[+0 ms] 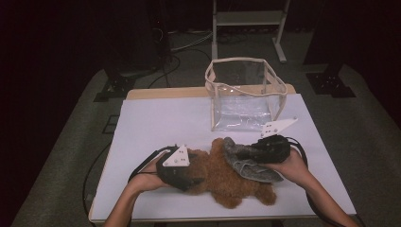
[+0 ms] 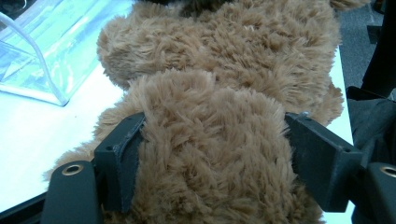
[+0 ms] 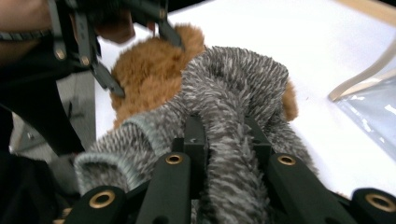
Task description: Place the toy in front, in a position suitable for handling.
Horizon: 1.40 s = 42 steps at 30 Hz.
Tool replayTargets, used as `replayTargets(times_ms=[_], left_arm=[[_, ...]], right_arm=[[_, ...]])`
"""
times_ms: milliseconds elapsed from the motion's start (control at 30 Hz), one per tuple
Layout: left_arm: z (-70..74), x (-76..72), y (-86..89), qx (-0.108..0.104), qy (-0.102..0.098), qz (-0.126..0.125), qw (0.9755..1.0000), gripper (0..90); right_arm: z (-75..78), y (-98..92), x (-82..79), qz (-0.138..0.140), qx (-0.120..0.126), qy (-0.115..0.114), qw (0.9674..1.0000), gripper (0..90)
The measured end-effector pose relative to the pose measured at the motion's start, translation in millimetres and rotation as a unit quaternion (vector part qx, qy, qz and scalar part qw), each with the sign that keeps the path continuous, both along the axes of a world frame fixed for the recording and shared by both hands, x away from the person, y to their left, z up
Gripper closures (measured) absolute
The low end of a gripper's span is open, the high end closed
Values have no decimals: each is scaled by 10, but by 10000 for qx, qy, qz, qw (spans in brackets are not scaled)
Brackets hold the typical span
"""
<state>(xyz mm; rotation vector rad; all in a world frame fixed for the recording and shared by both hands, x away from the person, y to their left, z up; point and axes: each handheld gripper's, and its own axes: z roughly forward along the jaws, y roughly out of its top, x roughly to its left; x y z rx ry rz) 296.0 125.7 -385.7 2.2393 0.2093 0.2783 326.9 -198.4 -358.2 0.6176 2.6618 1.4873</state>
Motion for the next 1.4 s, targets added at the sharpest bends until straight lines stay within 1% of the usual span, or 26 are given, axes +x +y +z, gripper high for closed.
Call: replayTargets(times_ms=[33, 67, 133, 200, 300, 333, 367, 400, 433, 500, 533, 567, 633, 700, 733, 767, 867, 933, 967, 1033, 1067, 1167, 1267, 1300, 1333, 1400], left_arm=[[21, 8, 15, 8, -35, -1, 10000, 224], [21, 8, 15, 8, -35, -1, 10000, 218], [74, 27, 59, -159, 30, 0, 9999, 213], [116, 43, 96, -238, 25, 59, 9997, 201], [168, 68, 142, -283, 24, 136, 9995, 173], [168, 68, 142, -283, 24, 136, 9995, 159], [178, 83, 152, -283, 41, 154, 9995, 137], [178, 94, 155, -292, 91, 172, 9994, 137], [165, 119, 152, -300, 214, 155, 9992, 108], [126, 136, 141, -273, 344, 107, 9990, 98], [97, 136, 132, -253, 460, 62, 9986, 98], [67, 130, 122, -211, 563, -29, 9982, 111], [20, 87, 103, -202, 602, -193, 9978, 175], [16, 54, 93, -142, 530, -225, 9982, 219], [16, 54, 93, -142, 530, -225, 9982, 228], [18, 31, 87, -95, 511, -191, 9985, 233], [25, 7, 92, -36, 449, -262, 9986, 234], [28, -7, 96, -32, 436, -273, 9987, 234], [24, -24, 108, -50, 417, -275, 9987, 232], [13, -28, 134, -90, 436, -274, 9986, 214], [6, -24, 149, -156, 456, -250, 9985, 194], [-3, 15, 204, -299, 595, -177, 9976, 118], [-12, 33, 234, -334, 720, -163, 9967, 81], [-22, 33, 230, -320, 758, -196, 9964, 74], [-22, 33, 230, -320, 758, -196, 9964, 63], [-84, 33, 191, -278, 837, -250, 9958, 38]], right_arm=[[-56, 34, -11, 3, -72, 55, 10000, 761], [-56, 34, -11, 3, -72, 55, 10000, 761], [-111, 14, -50, 1, -9, 95, 10000, 762], [-130, 4, -112, 14, -38, 29, 10000, 763], [-150, 3, -212, 52, -90, -74, 9999, 765], [-150, 3, -212, 52, -90, -74, 9999, 765], [-162, 1, -275, 115, -55, -88, 9999, 766], [-162, 1, -275, 115, -55, -88, 9999, 766], [-168, 4, -333, 181, -64, -148, 9997, 768], [-171, 1, -382, 235, -70, -166, 9996, 769], [-174, -5, -408, 273, -68, -184, 9994, 769], [-174, -12, -433, 296, -64, -177, 9994, 769], [-170, -32, -460, 359, -41, -176, 9992, 769], [-131, -52, -457, 305, -62, -219, 9993, 768], [-131, -52, -457, 305, -62, -219, 9993, 768], [-63, -70, -400, 139, -55, -284, 9995, 767], [24, -56, -307, -98, -92, -453, 9989, 766], [38, -45, -271, -140, -97, -471, 9987, 765], [9, -6, -206, -148, -159, -408, 9989, 764], [-68, 30, -186, -77, -192, -300, 9993, 765], [-108, 41, -191, -46, -198, -270, 9994, 766], [-158, 27, -256, 49, -155, -257, 9995, 768], [-169, 0, -326, 148, -184, -281, 9993, 768], [-173, -8, -341, 164, -194, -293, 9992, 768], [-173, -8, -341, 164, -194, -293, 9992, 768], [-190, -24, -379, 221, -155, -273, 9993, 770]])
